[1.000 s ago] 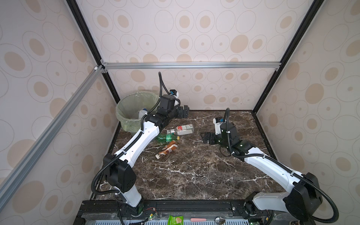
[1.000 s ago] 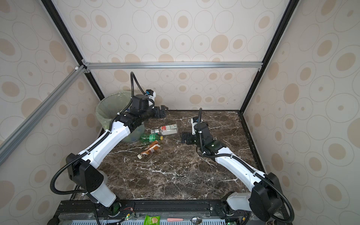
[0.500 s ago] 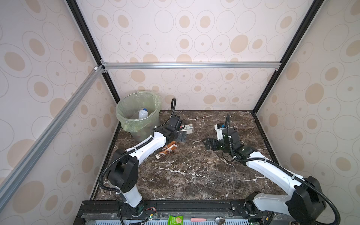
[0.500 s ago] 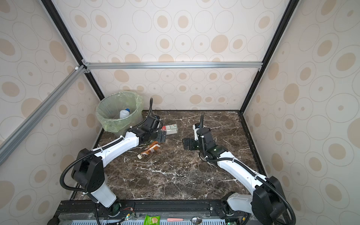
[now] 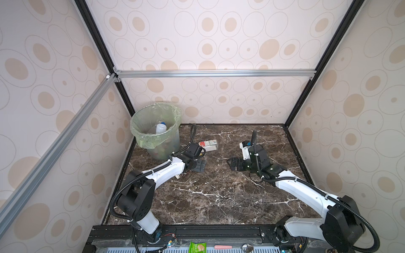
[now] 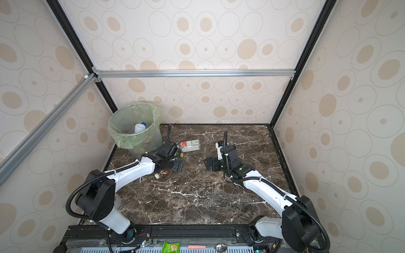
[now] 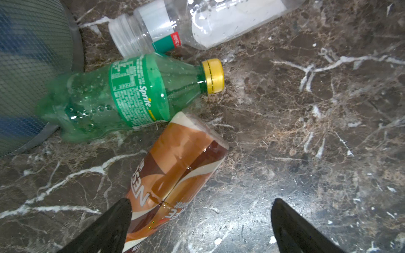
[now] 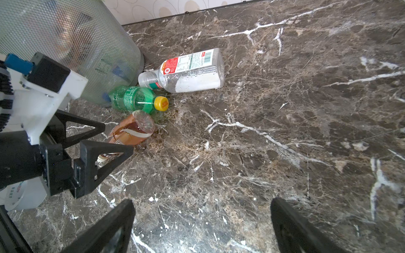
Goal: Throw the plastic bottles in the bin
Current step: Rotate the plastic bottle at the center of the table.
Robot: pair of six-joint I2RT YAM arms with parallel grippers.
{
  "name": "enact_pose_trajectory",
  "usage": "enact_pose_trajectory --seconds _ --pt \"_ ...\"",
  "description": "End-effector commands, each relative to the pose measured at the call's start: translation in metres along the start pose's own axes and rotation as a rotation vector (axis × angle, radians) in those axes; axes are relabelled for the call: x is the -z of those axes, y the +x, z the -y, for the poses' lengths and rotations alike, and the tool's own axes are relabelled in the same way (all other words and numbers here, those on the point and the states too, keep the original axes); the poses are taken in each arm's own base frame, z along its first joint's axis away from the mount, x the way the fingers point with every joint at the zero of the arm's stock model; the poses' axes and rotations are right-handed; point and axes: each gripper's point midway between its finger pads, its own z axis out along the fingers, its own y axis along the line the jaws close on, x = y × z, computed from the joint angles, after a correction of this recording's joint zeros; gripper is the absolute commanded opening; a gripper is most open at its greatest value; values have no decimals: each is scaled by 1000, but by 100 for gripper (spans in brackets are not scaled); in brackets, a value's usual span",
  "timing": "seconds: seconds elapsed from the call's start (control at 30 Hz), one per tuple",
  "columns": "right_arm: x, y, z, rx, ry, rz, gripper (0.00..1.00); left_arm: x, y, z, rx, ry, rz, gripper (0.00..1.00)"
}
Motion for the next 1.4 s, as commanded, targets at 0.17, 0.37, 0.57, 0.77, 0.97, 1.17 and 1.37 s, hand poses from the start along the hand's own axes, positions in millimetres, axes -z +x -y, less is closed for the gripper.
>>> enact_pose_trajectory --seconds 0.17,0.37,0.57,0.77,0.97,1.17,1.37 --pt "6 6 5 -11 9 8 100 -18 -1 12 22 45 -23 99" --pt "4 11 8 -18 13 -1 100 -22 -2 23 56 103 -18 99" --pt "3 13 7 -23 10 -8 100 -23 -7 36 82 153 1 99" --pt "4 15 9 -30 15 -5 100 -32 -4 56 61 183 -17 99" --pt "6 23 11 -27 16 -23 100 -36 -5 66 56 198 -13 99" --pt "-5 45 4 -49 -56 -57 100 -27 -27 71 52 210 36 99" --pt "-18 73 -32 136 -120 -96 100 19 -83 63 61 200 173 99"
